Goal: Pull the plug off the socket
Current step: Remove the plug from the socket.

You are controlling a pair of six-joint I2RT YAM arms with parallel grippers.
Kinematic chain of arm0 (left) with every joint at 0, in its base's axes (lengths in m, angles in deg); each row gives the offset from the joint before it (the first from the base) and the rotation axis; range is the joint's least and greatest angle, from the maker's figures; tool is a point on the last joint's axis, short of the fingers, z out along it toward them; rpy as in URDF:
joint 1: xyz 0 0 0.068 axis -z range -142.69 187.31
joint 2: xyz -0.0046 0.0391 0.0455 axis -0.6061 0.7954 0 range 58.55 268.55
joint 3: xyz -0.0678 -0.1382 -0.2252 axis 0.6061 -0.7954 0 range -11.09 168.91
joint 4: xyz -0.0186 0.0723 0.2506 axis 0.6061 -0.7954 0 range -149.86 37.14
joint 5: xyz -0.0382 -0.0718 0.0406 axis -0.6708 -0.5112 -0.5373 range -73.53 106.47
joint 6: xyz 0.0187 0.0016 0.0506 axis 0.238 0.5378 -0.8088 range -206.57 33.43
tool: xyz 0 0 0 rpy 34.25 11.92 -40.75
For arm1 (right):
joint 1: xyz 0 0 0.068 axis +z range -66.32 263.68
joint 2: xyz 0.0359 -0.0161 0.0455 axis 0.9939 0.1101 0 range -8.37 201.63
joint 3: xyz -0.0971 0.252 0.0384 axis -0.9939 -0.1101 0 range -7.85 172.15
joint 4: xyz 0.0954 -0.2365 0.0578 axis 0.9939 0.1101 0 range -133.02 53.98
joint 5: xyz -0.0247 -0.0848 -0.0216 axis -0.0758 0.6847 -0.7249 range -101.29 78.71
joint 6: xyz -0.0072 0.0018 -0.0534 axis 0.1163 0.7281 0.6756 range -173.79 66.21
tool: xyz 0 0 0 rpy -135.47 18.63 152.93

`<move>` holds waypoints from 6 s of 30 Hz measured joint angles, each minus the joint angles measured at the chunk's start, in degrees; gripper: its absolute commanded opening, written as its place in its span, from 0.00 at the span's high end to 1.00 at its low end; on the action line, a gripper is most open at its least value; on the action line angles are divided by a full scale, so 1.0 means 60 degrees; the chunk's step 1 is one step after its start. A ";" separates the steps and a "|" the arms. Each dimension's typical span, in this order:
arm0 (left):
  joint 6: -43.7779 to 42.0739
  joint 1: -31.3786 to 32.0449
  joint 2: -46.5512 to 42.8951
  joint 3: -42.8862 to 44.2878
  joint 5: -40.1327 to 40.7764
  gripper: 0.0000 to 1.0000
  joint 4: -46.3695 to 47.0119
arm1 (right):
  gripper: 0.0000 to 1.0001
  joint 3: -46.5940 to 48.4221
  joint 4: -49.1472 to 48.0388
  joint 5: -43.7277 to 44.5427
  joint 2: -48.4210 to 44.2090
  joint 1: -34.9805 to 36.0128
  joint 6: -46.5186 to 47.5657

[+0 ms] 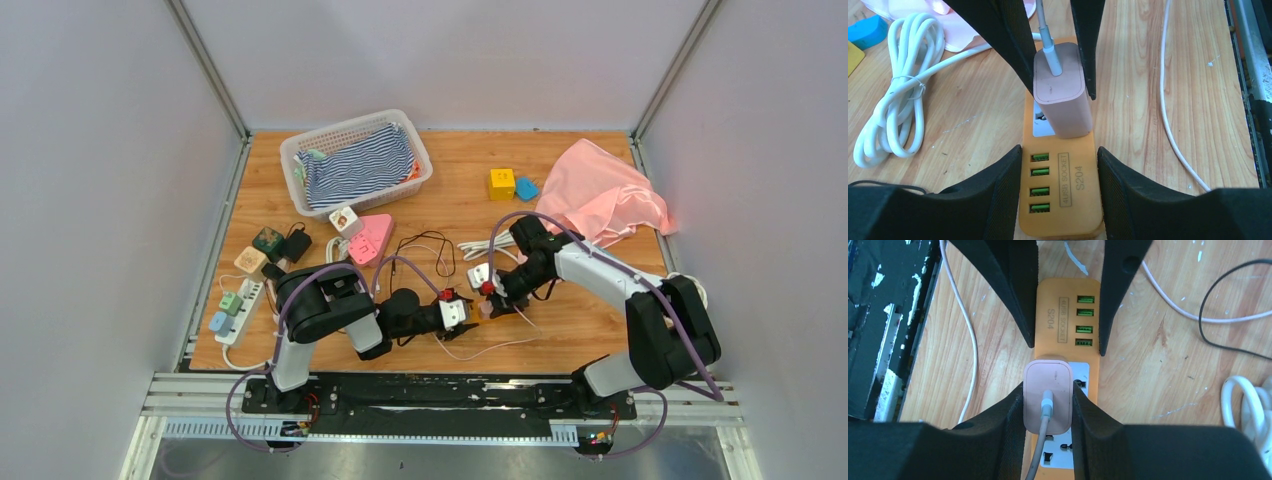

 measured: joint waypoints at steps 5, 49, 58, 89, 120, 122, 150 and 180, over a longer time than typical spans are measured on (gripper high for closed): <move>-0.0018 0.0000 0.0000 0.0000 -0.0044 0.84 0.0004 | 1.00 0.0004 0.0069 0.0007 0.0004 0.0000 0.0240; -0.0040 -0.0047 0.0000 0.0051 -0.0066 0.84 -0.0062 | 1.00 0.0266 0.0208 0.0102 0.0182 -0.0011 -0.0295; 0.0004 -0.0047 0.0000 0.0051 -0.0047 0.84 -0.0076 | 1.00 0.0324 -0.0087 0.0375 0.0251 0.0004 -0.1592; -0.0040 -0.0047 0.0000 0.0051 -0.0055 0.84 -0.0066 | 1.00 0.0302 0.0051 0.0208 0.0131 0.0047 -0.0911; -0.0047 -0.0044 0.0000 0.0051 -0.0182 0.84 -0.0066 | 1.00 0.0612 0.0761 -0.0007 0.0437 0.0047 0.0018; -0.0044 -0.0044 0.0000 0.0051 -0.0186 0.84 -0.0066 | 1.00 0.0652 0.0790 0.0000 0.0441 0.0047 -0.0047; -0.0036 -0.0044 0.0000 0.0051 -0.0222 0.46 -0.0066 | 1.00 0.1268 0.2065 -0.0725 0.0441 -0.0069 0.0197; 0.0106 0.0018 0.0000 -0.0597 -0.0248 0.00 0.0831 | 1.00 0.1402 0.2229 -0.0739 0.0178 -0.0342 0.0186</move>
